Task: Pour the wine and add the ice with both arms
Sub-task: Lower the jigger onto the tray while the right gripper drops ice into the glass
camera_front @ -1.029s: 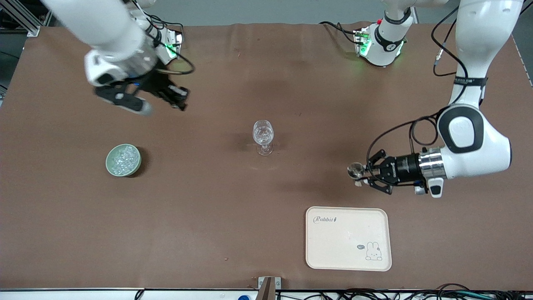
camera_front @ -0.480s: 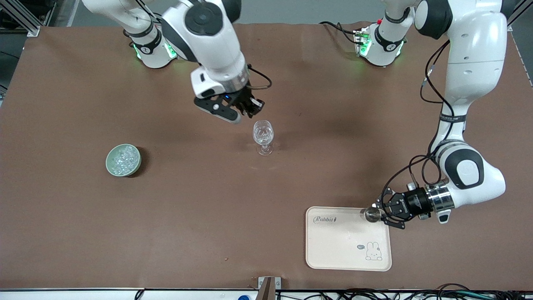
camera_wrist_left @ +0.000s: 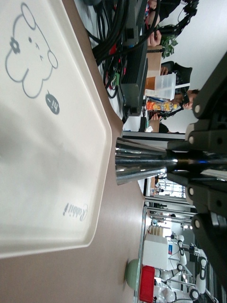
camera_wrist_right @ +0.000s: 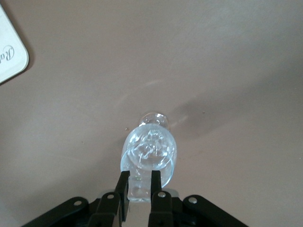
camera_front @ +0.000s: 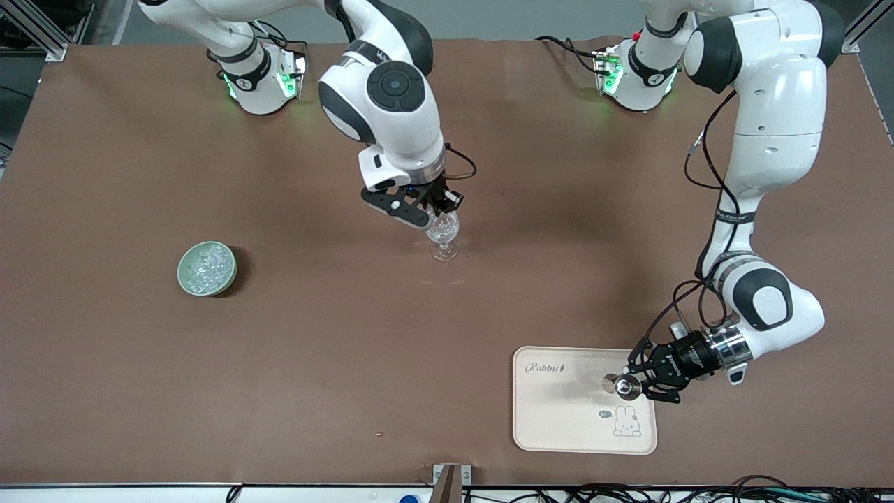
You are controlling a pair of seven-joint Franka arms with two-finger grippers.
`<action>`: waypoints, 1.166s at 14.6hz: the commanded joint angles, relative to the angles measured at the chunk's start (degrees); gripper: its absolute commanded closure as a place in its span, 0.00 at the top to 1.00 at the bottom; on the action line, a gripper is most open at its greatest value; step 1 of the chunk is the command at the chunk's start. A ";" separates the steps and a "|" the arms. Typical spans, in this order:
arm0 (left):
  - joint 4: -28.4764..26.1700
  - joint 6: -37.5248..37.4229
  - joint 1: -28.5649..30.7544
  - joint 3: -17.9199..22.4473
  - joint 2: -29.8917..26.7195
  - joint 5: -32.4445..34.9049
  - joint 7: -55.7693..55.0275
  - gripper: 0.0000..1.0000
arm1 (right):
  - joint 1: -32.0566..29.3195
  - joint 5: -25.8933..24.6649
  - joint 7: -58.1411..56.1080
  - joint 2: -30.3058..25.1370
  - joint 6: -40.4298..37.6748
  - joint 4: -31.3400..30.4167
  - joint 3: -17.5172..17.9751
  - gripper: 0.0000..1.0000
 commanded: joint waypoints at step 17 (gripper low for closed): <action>-4.29 3.73 -1.26 -0.97 1.51 -10.41 10.31 1.00 | 2.06 -2.76 1.66 3.15 2.41 -1.57 0.21 0.12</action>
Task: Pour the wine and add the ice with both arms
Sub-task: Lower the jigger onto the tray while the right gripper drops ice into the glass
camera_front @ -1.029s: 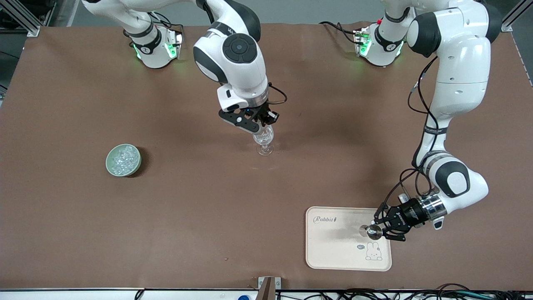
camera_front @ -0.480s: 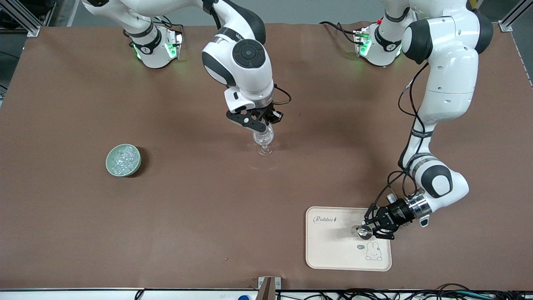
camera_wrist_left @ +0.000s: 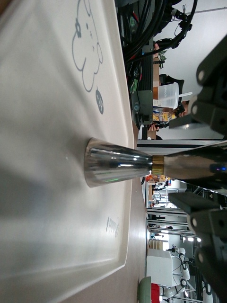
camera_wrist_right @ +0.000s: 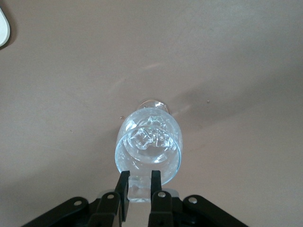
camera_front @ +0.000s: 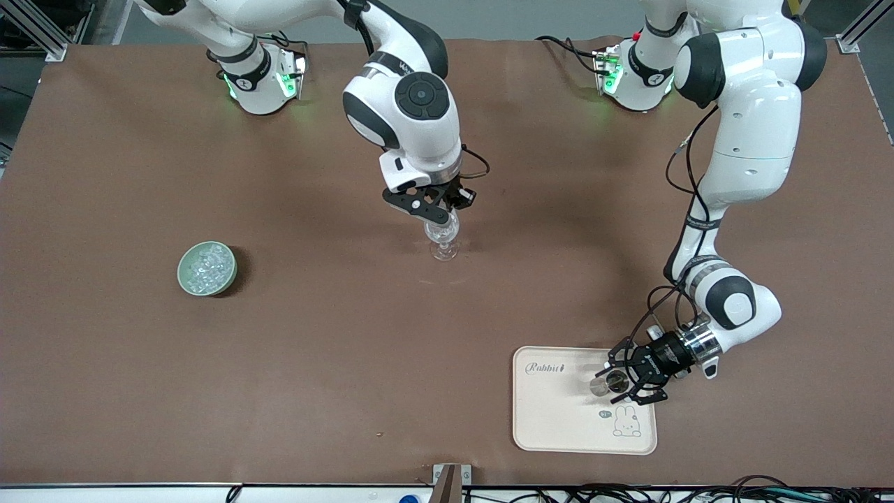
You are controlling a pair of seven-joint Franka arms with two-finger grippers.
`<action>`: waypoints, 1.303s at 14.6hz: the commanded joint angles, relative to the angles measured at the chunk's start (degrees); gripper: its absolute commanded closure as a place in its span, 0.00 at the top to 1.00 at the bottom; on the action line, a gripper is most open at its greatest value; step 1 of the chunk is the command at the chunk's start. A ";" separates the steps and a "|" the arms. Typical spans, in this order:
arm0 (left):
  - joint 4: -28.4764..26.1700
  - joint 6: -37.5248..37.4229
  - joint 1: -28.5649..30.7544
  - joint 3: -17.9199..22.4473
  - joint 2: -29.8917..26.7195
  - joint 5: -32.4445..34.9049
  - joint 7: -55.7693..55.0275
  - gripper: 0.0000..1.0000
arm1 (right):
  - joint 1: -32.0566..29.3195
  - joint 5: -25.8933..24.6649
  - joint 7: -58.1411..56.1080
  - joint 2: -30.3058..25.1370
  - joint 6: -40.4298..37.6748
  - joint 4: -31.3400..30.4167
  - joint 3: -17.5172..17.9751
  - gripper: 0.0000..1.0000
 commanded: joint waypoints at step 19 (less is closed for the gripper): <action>-2.89 -9.93 3.30 1.52 -18.75 50.95 -2.05 1.00 | -2.46 -1.36 1.00 -0.90 -0.03 0.44 0.33 0.79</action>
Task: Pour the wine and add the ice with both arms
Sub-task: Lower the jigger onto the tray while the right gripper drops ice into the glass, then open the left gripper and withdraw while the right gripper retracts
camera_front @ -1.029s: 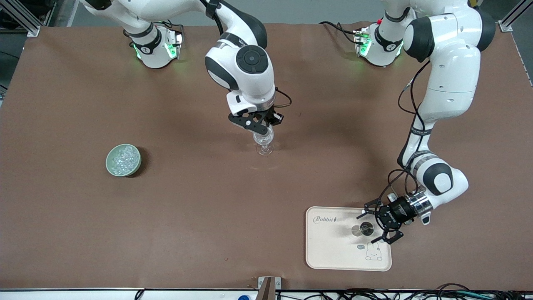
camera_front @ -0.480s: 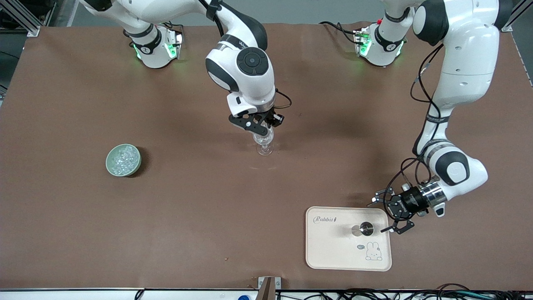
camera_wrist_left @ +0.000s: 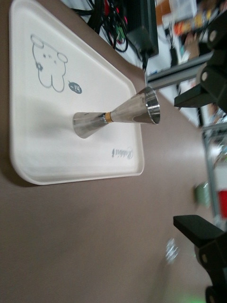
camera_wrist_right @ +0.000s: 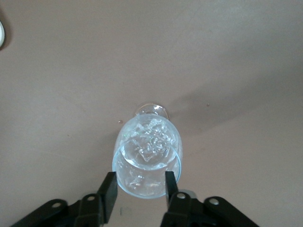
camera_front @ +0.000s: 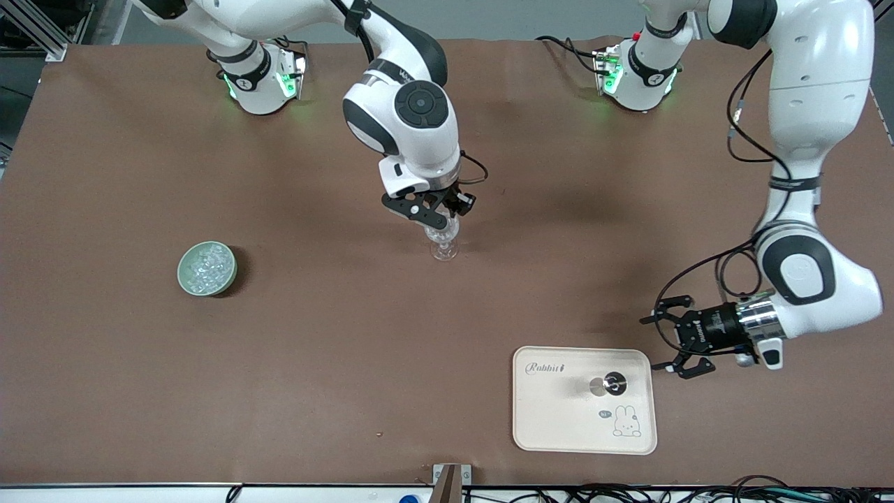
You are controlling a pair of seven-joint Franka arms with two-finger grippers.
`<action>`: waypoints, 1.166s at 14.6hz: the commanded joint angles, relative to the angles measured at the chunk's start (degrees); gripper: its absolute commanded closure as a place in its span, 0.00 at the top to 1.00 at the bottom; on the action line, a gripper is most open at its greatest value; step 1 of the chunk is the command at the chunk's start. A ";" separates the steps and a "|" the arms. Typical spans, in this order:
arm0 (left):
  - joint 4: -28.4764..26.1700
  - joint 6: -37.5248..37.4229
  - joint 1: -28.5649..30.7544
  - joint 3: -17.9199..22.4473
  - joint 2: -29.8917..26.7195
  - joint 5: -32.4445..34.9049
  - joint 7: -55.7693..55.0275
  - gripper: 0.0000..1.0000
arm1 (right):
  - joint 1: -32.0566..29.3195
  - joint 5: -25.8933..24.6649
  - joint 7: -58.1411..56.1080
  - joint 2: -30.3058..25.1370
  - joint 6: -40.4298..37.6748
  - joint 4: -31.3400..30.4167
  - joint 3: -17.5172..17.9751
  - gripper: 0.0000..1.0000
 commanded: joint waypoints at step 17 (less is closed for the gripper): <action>4.01 -17.47 1.16 -3.65 -25.03 47.19 40.29 0.98 | -17.29 5.76 -58.61 -28.32 -20.07 -1.00 -28.96 1.00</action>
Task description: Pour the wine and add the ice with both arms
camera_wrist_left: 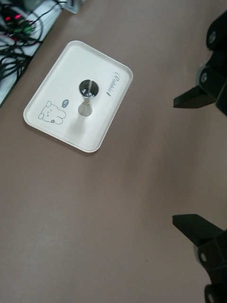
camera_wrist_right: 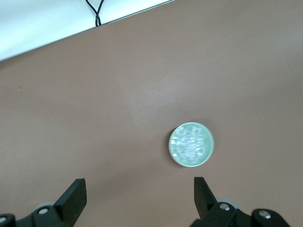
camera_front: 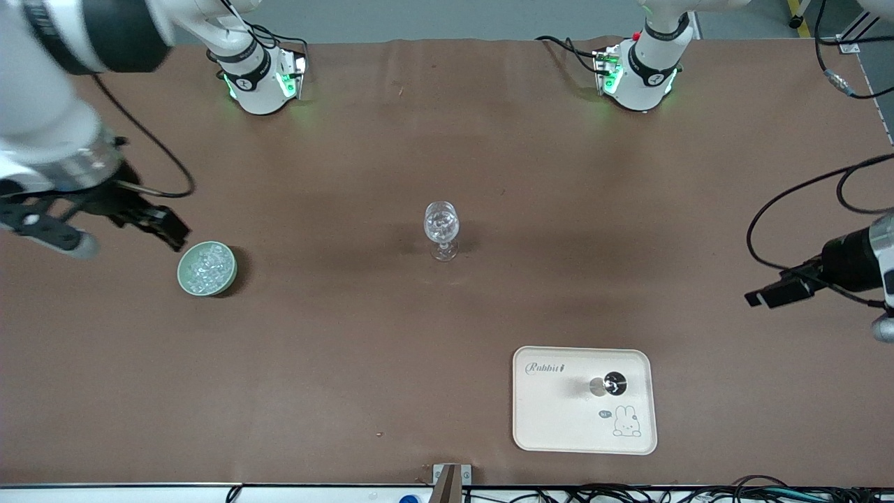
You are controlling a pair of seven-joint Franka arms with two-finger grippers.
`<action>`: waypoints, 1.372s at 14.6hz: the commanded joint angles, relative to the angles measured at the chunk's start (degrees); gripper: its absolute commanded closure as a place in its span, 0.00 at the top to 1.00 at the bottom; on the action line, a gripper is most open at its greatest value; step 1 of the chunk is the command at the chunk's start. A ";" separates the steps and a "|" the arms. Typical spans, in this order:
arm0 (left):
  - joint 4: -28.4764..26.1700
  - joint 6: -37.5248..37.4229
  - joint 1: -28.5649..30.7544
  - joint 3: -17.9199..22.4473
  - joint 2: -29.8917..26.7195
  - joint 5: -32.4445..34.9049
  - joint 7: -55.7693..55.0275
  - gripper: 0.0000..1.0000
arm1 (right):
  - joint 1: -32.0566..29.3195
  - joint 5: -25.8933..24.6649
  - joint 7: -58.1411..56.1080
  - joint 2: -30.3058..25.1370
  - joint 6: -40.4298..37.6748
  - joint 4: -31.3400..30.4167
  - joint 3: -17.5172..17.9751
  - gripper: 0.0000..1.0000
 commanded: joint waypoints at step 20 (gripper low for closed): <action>-14.79 -1.18 0.66 -10.09 -16.64 15.73 7.91 0.98 | -8.23 9.67 -27.90 -6.71 -6.67 -1.29 -7.34 1.00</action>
